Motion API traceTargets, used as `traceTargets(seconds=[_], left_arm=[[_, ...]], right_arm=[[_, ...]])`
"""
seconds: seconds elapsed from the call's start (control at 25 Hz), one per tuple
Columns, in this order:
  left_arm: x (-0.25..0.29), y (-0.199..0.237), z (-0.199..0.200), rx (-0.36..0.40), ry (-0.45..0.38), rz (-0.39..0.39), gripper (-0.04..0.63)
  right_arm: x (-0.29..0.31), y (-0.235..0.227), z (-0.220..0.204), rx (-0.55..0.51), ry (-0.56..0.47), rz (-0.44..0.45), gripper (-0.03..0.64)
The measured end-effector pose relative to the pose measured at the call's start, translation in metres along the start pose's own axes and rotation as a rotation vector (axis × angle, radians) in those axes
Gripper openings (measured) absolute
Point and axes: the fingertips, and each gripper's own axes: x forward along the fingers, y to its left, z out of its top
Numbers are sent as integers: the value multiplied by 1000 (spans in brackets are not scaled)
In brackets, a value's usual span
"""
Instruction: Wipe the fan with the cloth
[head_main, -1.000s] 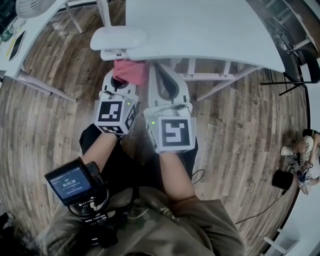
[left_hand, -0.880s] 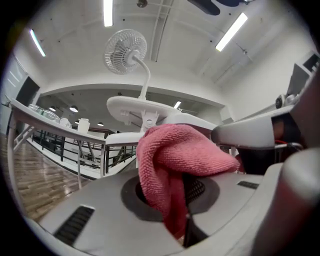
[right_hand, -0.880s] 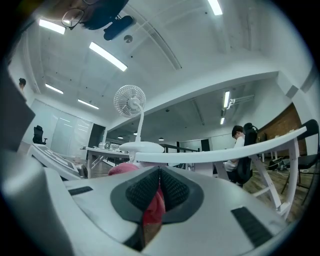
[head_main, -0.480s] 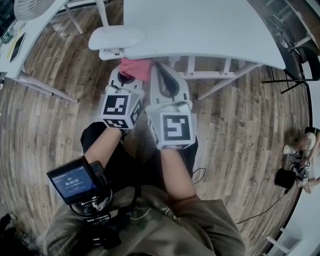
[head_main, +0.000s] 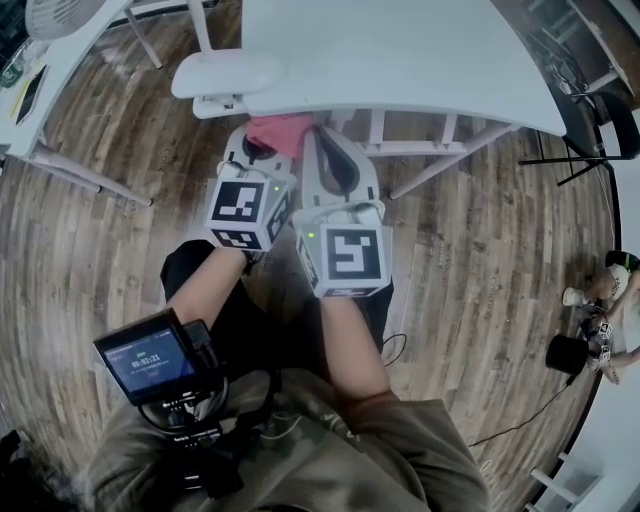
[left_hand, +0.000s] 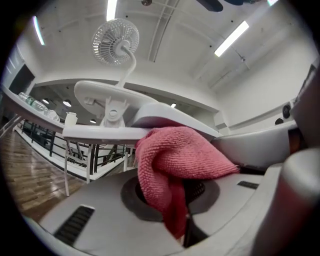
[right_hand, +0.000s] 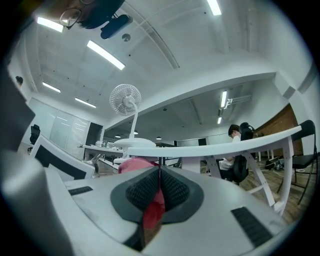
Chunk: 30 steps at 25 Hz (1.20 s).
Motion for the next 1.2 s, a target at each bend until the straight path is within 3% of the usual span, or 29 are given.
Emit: traceTargets(seconds=[0.4, 1.2], left_arm=[[-7, 22, 11, -29, -50, 72, 77], [-28, 63, 10, -35, -40, 143, 75]], right_arm=[[-1, -4, 1, -45, -31, -11, 6], [1, 11, 0, -55, -43, 0, 6]])
